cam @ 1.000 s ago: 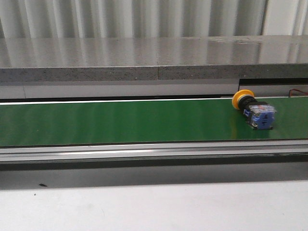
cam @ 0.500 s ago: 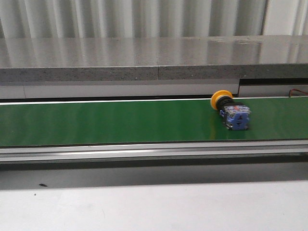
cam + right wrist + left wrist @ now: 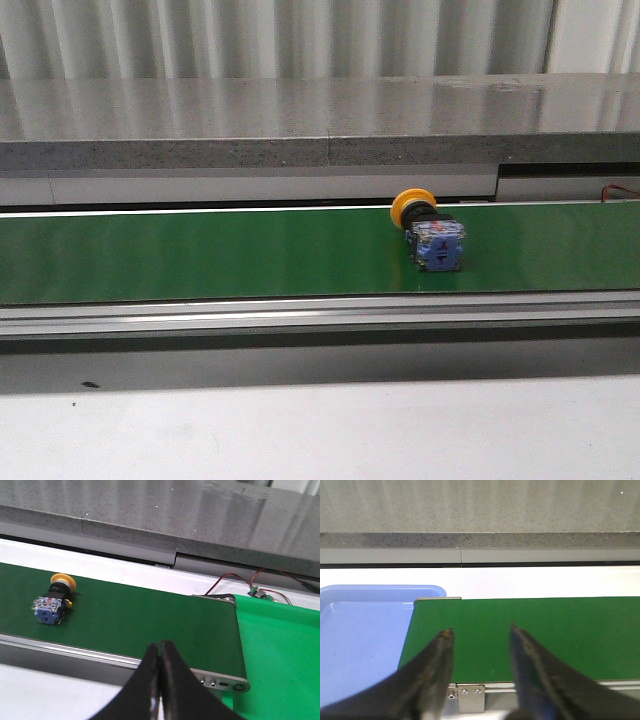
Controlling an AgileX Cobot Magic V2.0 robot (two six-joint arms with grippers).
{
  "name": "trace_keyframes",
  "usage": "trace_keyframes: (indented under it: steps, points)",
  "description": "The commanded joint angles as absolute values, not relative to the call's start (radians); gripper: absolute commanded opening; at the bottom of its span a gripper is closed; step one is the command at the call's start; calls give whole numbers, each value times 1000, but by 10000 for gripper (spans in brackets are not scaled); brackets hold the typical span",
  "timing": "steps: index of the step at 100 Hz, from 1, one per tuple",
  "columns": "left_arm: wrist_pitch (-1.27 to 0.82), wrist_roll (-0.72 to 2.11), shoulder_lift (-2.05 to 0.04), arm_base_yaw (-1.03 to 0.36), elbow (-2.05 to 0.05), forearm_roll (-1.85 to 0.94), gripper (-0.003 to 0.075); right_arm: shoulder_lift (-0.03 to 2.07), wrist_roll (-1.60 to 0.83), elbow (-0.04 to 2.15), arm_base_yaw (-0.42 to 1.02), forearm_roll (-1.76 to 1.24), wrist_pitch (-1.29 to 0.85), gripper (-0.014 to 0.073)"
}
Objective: Move button from right to left
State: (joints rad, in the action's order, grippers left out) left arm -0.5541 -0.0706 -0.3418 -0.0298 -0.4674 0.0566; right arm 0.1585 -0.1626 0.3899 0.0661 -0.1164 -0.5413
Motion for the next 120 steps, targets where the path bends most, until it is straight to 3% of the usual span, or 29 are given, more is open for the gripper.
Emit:
trace_keyframes:
  steps: [1, 5, 11, 29, 73, 120]
  points:
    - [-472, -70, -403, -37, -526, 60, 597, 169, -170, 414, 66, -120, -470, -59]
    - [-449, -70, -422, -37, -531, 60, 671, 169, -170, 414, 66, -120, -470, -59]
    - [-396, -70, -440, -37, -531, 56, 711, 169, -170, 414, 66, -120, -470, -59]
    - [-301, -70, -484, -37, -543, 30, 666, 169, -170, 414, 66, -120, -470, -59]
    - [-839, -70, -887, -48, -918, -139, 655, 169, -170, 414, 66, -120, -470, -59]
    - [-905, -173, -1318, -318, -1168, -228, 654, 169, -170, 414, 66, -120, -470, -59]
